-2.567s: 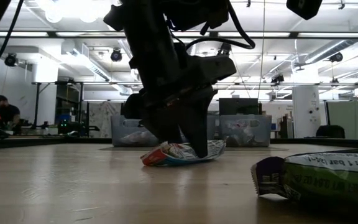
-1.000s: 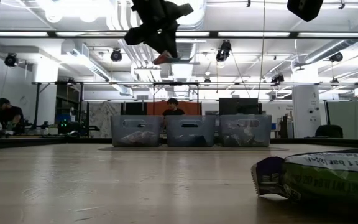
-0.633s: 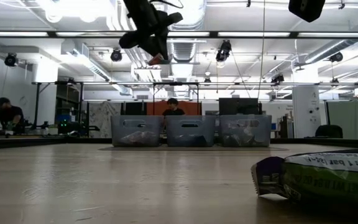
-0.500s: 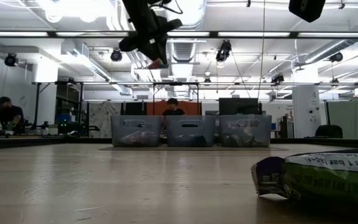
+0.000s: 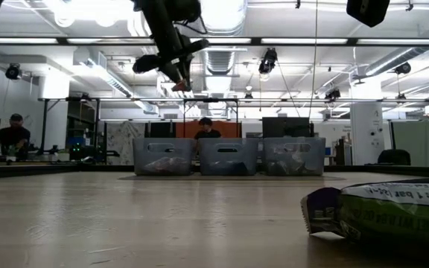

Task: Pick and place Granola Bars by type
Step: Put the red granola bar into the left black bin

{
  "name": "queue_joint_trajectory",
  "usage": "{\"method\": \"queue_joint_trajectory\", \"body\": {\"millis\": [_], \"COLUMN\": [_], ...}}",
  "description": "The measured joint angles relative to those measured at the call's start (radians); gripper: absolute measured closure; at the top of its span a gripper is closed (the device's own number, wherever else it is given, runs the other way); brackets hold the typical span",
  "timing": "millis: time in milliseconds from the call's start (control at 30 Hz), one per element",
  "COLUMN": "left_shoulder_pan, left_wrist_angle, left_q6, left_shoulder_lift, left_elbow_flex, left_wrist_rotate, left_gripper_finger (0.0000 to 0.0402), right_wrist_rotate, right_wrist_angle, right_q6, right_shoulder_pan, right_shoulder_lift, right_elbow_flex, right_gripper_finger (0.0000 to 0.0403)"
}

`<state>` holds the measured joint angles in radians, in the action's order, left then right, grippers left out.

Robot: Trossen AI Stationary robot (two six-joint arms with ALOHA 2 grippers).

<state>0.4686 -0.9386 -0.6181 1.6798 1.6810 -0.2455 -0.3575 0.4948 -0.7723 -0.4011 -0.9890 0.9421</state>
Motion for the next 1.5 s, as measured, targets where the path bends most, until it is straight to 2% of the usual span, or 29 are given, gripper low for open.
{"method": "queue_joint_trajectory", "body": {"millis": [333, 667, 967, 1500], "left_shoulder_pan": [0.08, 0.086, 0.09, 0.094], "left_wrist_angle": [-0.082, -0.085, -0.111, -0.123], "left_q6": [-0.004, -0.011, -0.016, -0.001], "left_shoulder_lift": [0.057, 0.184, 0.264, 0.273], "left_elbow_flex": [0.0, 0.0, -0.001, -0.001], "left_wrist_rotate": [0.015, 0.068, 0.072, 0.073], "left_gripper_finger": [0.0346, 0.0346, 0.0346, 0.0344], "right_wrist_rotate": [-0.014, -0.018, -0.02, -0.021], "right_wrist_angle": [0.004, 0.003, 0.002, 0.002], "right_q6": [0.016, 0.014, 0.013, 0.013], "right_shoulder_pan": [0.0, 0.0, 0.0, 0.0], "right_shoulder_lift": [0.0, 0.0, 0.0, 0.0], "right_elbow_flex": [-0.002, -0.01, -0.011, -0.011], "right_gripper_finger": [0.0394, 0.0394, 0.0394, 0.0394]}}
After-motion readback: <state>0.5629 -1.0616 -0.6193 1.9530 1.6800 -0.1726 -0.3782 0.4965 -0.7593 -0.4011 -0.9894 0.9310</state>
